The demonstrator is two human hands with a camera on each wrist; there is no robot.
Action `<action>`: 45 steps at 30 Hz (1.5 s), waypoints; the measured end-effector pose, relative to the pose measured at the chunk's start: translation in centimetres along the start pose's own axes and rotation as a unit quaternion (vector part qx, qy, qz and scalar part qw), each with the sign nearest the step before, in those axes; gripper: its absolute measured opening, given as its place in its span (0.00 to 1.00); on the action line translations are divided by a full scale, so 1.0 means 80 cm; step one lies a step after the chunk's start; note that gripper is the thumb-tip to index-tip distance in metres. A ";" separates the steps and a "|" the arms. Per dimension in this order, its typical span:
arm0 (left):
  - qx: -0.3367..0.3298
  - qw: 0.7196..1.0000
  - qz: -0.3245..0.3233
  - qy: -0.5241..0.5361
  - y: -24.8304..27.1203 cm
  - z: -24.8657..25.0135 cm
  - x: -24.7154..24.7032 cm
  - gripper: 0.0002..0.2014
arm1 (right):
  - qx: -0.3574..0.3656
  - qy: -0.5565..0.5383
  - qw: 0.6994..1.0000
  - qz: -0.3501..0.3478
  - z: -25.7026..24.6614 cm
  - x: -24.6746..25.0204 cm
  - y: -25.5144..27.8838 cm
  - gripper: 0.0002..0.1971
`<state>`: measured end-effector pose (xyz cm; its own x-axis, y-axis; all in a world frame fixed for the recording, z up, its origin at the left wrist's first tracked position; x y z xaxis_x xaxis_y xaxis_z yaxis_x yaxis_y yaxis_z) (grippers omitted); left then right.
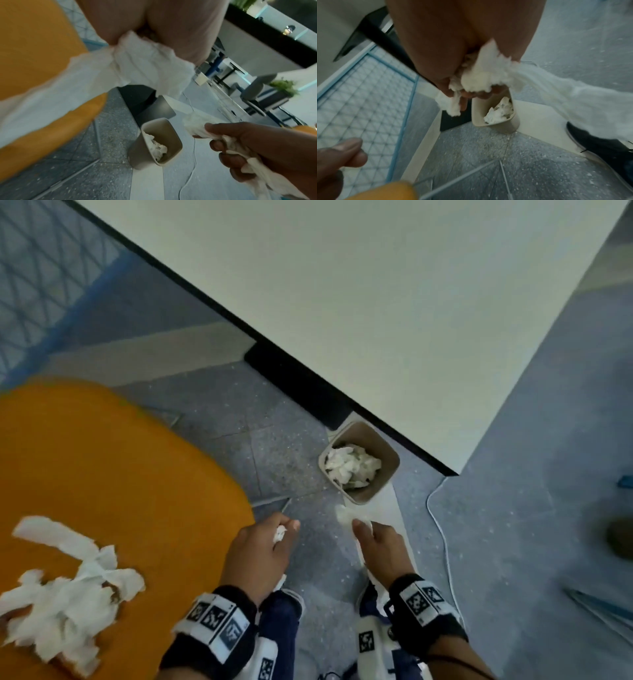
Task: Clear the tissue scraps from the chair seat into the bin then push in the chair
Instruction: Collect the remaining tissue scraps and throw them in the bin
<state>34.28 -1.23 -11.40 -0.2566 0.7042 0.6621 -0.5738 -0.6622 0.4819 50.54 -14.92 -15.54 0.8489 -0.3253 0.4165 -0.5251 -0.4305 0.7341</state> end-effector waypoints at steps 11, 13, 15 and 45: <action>0.027 0.992 -0.117 0.038 -0.153 0.130 -0.175 0.20 | -0.027 -0.189 0.982 0.004 0.143 0.098 -0.120 0.19; 0.002 0.993 -0.117 0.007 -0.177 0.139 -0.203 0.24 | -0.053 -0.220 0.974 0.004 0.150 0.103 -0.139 0.13; -0.016 0.995 -0.098 -0.033 -0.199 0.142 -0.222 0.28 | -0.067 -0.235 0.970 -0.004 0.147 0.108 -0.156 0.11; -0.043 0.976 -0.085 -0.198 -0.366 0.043 -0.327 0.30 | -0.081 -0.342 0.934 -0.067 0.147 0.027 -0.362 0.35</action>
<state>60.46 -1.12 -40.84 0.1589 0.6361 0.7550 -0.6492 -0.5089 0.5653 66.88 -13.05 -42.19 0.6411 -0.7627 -0.0848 -0.3535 -0.3916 0.8495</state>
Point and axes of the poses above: each hand's wrist, its own y-axis away from the middle knuckle, its own x-axis out of the back of the hand, z = x × y, the point moved 4 cm from there along -y, towards the middle knuckle, and after that the axes turned 6 degrees about -y, right-handed, at the moved point
